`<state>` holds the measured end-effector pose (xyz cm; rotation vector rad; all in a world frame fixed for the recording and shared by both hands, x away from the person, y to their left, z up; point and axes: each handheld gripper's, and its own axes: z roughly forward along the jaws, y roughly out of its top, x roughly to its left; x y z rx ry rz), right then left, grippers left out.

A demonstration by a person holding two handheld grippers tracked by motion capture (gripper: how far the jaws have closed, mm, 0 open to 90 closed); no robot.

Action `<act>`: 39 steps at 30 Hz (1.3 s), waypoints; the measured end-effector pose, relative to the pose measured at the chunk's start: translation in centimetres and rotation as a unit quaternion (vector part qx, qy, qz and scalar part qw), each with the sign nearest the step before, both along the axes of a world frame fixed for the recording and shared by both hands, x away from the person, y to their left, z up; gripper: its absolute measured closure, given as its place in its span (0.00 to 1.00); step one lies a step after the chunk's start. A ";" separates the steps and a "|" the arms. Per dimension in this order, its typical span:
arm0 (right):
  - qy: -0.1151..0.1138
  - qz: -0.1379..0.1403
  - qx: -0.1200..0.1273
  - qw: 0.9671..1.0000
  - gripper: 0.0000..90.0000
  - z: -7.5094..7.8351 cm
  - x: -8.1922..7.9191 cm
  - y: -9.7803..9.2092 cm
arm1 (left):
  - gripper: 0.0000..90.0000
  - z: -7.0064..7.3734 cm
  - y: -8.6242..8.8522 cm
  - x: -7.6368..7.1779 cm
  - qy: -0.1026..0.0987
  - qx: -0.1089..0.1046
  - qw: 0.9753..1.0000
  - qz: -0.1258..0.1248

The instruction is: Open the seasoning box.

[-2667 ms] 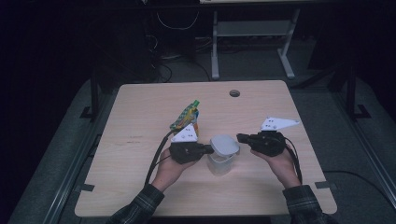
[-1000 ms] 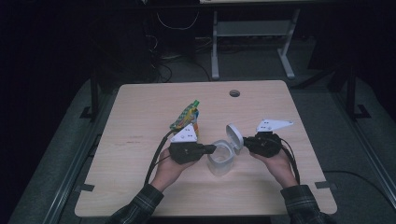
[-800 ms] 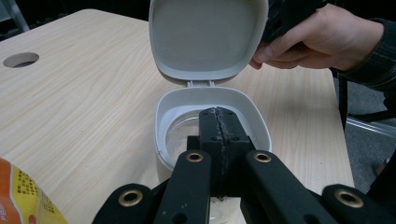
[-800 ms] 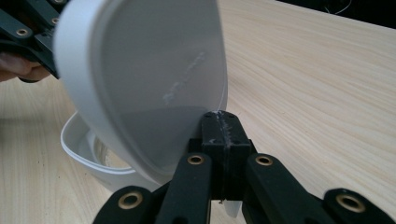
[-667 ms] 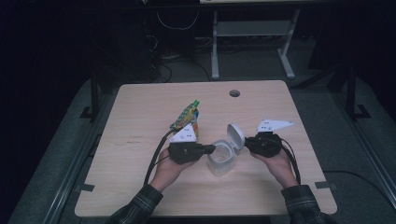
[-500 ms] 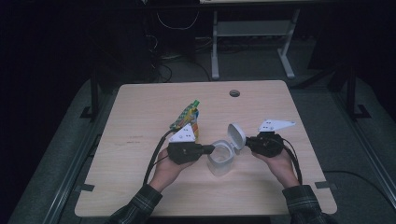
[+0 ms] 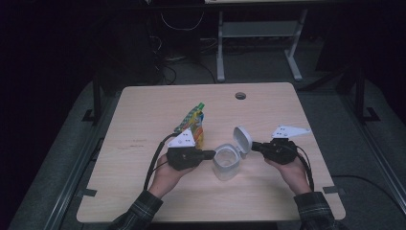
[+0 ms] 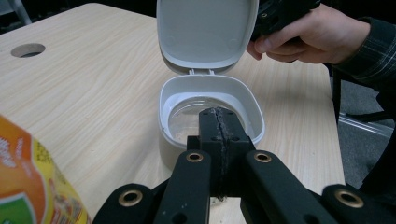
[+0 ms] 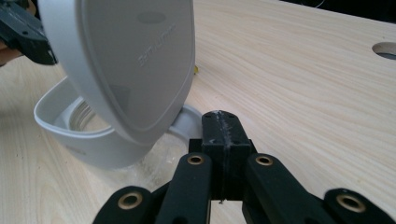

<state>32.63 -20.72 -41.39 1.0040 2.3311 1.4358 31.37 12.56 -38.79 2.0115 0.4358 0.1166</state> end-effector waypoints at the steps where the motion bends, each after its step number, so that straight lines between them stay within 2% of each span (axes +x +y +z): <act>1: -0.002 -0.002 0.000 1.000 1.00 0.0 -0.2 -0.2 | 1.00 0.0 0.1 -0.1 0.000 0.000 1.000 0.001; 12: 0.003 -0.008 -0.005 1.000 1.00 -0.5 -1.5 -1.5 | 1.00 -0.3 2.3 -1.0 0.012 0.007 1.000 0.015; 13: -0.004 -0.012 -0.003 1.000 1.00 -0.5 -2.0 -1.7 | 1.00 -0.4 2.7 -1.2 0.011 0.008 1.000 0.018; 21: -0.002 -0.004 -0.007 1.000 1.00 -1.0 -3.4 -1.8 | 1.00 -0.6 4.7 -1.9 0.014 0.010 0.999 0.036; 27: 0.004 -0.006 -0.004 1.000 0.99 -1.2 -3.5 -2.1 | 0.97 -0.8 6.0 -2.1 0.014 0.015 0.998 0.054; 33: 0.003 -0.007 -0.002 1.000 0.98 -1.2 -3.5 -2.1 | 0.92 -0.6 7.2 -1.9 0.009 0.016 0.997 0.075; 39: 0.006 -0.005 -0.003 1.000 0.98 -1.5 -3.5 -2.0 | 0.82 -0.2 8.5 -1.4 0.011 0.013 0.996 0.091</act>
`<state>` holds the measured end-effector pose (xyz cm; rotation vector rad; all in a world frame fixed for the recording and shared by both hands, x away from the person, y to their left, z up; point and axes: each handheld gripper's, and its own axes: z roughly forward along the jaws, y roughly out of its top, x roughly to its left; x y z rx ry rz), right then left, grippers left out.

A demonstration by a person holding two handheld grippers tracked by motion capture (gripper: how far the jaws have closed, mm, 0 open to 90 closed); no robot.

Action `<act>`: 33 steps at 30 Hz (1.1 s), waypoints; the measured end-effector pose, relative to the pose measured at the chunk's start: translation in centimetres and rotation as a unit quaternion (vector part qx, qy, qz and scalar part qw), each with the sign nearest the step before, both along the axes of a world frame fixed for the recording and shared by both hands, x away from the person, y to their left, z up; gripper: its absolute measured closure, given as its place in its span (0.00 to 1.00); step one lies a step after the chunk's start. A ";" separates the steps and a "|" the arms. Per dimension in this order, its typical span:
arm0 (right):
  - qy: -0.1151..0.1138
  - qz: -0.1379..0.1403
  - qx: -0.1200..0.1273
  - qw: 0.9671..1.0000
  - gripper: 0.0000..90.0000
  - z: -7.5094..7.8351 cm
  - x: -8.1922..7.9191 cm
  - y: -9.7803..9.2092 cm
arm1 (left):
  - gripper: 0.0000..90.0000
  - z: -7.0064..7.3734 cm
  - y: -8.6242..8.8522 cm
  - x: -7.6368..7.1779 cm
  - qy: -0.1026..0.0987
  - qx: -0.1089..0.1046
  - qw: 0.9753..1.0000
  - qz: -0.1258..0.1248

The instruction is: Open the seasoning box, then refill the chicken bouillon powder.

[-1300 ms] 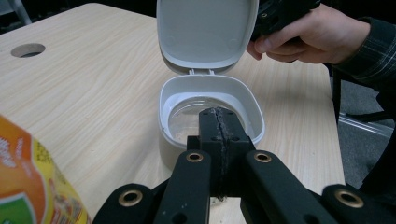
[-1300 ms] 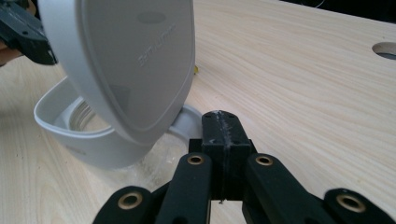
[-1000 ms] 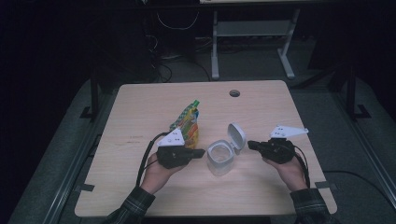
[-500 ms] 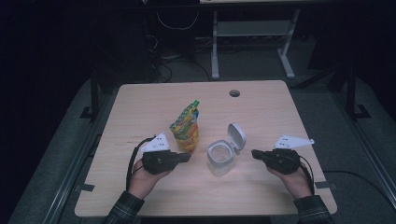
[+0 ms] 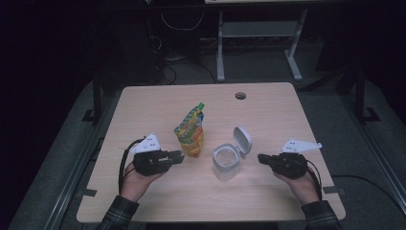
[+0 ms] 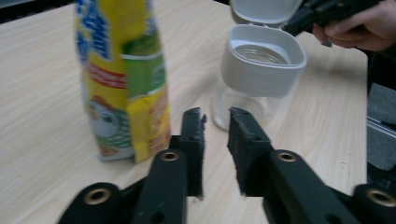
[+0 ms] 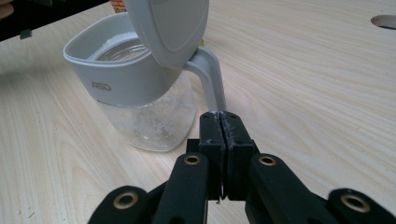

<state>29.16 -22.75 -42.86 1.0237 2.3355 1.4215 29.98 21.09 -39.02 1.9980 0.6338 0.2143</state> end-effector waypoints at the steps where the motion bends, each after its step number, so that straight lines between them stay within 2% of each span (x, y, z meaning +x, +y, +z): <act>1: 0.001 0.000 -0.001 1.000 0.97 0.0 0.0 0.0 | 0.78 0.1 0.1 0.1 0.001 0.000 1.000 0.001; 11: -0.001 0.002 -0.005 1.000 0.96 -0.1 -0.1 0.2 | 0.53 0.3 1.0 1.7 0.013 -0.009 1.000 0.009; 18: 0.000 0.002 -0.007 1.000 0.95 -0.2 -0.1 0.3 | 0.39 1.0 0.7 3.0 0.005 -0.018 1.000 0.014; 28: -0.002 0.001 -0.008 1.000 0.93 -0.2 -0.1 0.3 | 0.30 1.6 -0.6 4.2 -0.006 -0.016 1.000 0.010; 33: -0.003 -0.002 -0.009 1.000 0.92 -0.2 -0.1 0.3 | 0.30 1.8 -1.1 4.7 -0.012 -0.015 1.000 0.010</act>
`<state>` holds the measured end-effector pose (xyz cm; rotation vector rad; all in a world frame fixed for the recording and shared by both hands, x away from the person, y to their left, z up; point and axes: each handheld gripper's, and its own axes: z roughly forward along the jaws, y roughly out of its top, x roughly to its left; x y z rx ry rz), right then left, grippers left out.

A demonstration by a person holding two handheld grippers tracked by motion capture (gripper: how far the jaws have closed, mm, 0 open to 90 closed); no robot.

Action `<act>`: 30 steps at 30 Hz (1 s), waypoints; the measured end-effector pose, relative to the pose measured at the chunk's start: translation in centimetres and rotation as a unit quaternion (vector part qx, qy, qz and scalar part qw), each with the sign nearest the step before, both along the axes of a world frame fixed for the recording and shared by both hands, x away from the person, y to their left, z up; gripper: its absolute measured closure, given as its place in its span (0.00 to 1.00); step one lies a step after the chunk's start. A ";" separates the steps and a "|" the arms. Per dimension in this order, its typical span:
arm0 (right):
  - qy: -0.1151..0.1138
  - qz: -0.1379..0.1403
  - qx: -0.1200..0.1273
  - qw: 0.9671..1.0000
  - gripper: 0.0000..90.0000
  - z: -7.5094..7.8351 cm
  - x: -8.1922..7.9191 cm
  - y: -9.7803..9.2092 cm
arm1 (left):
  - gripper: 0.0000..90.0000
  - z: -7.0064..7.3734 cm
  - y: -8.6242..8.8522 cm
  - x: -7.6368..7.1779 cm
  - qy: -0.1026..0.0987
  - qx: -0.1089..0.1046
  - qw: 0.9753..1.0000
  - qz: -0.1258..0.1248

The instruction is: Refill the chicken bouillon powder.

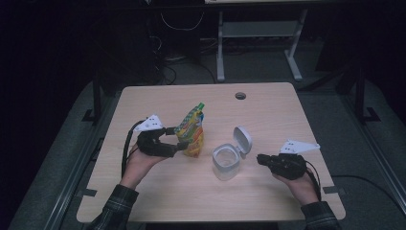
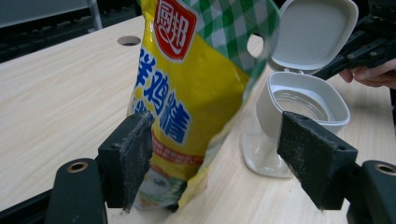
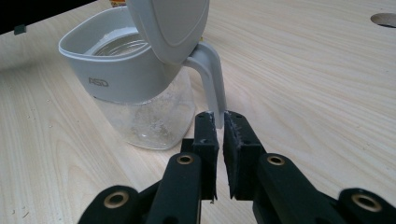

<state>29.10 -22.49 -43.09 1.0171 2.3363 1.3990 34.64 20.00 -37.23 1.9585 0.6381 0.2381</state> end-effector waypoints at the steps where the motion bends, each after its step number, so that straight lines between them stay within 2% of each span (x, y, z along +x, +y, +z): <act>1: 0.000 0.000 0.000 1.000 0.92 0.0 0.0 0.0 | 0.30 0.0 -0.1 0.1 -0.001 0.000 1.000 -0.001; 4: 0.001 -0.001 0.002 1.000 0.91 0.0 0.0 0.0 | 0.29 0.0 -0.5 0.6 -0.003 -0.005 1.000 0.003; 7: 0.001 -0.003 0.002 1.000 0.90 0.0 0.0 -0.2 | 0.29 -0.1 -0.9 0.9 -0.006 0.003 1.000 0.004; 9: 0.002 -0.004 0.003 1.000 0.90 0.0 0.0 -0.2 | 0.30 -0.2 -1.1 1.2 -0.005 -0.002 1.000 0.007; 12: 0.001 -0.005 0.004 1.000 0.90 0.0 0.0 -0.4 | 0.30 -0.3 -1.4 1.6 -0.009 0.002 1.000 0.010; 16: 0.002 -0.006 0.006 1.000 0.89 -0.1 0.1 -0.5 | 0.35 -0.6 -1.5 1.9 -0.010 -0.001 1.000 0.009; 19: 0.004 -0.005 0.004 1.000 0.89 -0.1 0.1 -0.4 | 0.42 -0.6 -1.4 1.8 -0.017 0.001 1.000 0.012; 23: 0.003 -0.003 0.003 1.000 0.89 -0.1 0.1 -0.2 | 0.57 -0.6 -1.1 1.8 -0.023 -0.003 1.000 0.013; 24: 0.003 -0.003 0.003 1.000 0.89 -0.1 0.1 -0.2 | 0.57 -0.6 -1.0 1.7 -0.026 0.001 1.000 0.013; 27: 0.003 -0.002 0.002 1.000 0.89 -0.1 0.1 -0.2 | 0.66 -0.5 -1.1 1.5 -0.036 0.006 0.999 0.015; 30: 0.005 -0.002 0.002 1.000 0.88 -0.1 0.1 -0.1 | 0.75 -0.4 -1.1 1.5 -0.038 0.010 0.999 0.014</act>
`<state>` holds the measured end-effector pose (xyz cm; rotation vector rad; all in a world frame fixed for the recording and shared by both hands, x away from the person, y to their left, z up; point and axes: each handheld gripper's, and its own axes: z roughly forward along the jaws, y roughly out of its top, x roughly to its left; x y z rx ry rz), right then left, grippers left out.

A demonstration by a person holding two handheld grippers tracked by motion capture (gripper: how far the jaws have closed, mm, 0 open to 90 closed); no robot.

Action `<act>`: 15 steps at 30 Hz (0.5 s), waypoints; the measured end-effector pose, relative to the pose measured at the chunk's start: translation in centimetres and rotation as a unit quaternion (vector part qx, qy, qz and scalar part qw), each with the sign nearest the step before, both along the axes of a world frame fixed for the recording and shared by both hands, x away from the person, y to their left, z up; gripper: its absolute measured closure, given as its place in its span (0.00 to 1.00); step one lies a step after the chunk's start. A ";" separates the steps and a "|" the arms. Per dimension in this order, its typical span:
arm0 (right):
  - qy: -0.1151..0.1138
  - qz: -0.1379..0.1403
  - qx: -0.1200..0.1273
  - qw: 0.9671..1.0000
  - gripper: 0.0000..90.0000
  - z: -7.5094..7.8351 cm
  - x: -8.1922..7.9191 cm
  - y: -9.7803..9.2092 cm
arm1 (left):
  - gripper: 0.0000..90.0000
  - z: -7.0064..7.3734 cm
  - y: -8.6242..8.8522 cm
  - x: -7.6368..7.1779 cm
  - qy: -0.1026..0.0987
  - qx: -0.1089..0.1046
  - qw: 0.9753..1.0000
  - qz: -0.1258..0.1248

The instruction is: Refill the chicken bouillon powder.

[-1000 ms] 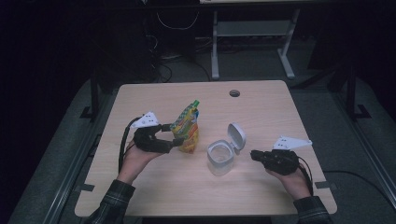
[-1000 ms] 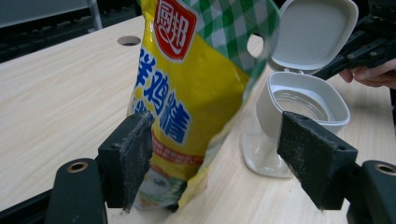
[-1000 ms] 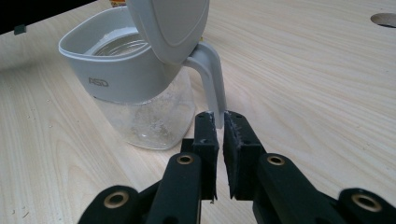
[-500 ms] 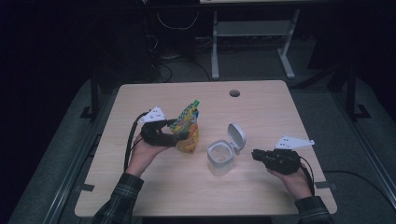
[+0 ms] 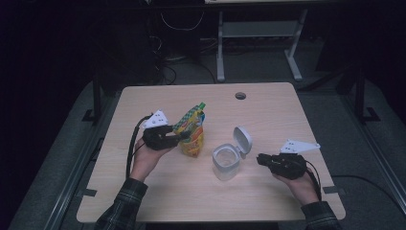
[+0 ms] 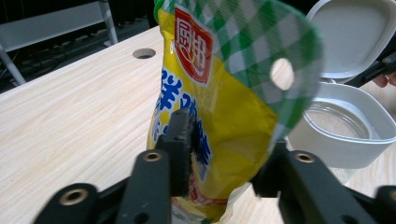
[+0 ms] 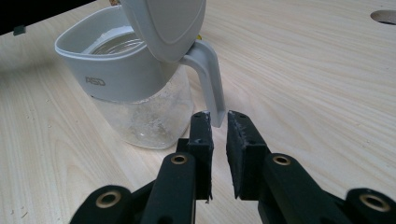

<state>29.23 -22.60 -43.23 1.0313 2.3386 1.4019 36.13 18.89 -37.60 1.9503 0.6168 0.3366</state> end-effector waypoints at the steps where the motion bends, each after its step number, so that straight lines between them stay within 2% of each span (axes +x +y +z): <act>1: 0.000 0.001 0.000 1.000 0.88 0.0 0.0 0.0 | 0.77 0.0 0.0 0.0 -0.001 0.002 1.000 0.001; 3: 0.002 0.001 0.000 1.000 0.88 0.0 0.0 0.0 | 0.83 0.1 0.1 0.0 -0.004 0.005 1.000 0.004; 5: 0.001 0.002 0.000 1.000 0.87 0.0 0.0 0.0 | 0.91 0.0 0.3 0.1 0.001 0.002 1.000 0.004; 8: 0.002 0.001 -0.001 1.000 0.87 0.0 0.0 0.1 | 0.97 0.0 0.6 0.3 0.006 -0.001 1.000 -0.001; 15: 0.001 0.001 -0.002 1.000 0.85 0.0 0.0 0.1 | 1.00 0.0 0.6 0.5 0.017 -0.013 1.000 -0.014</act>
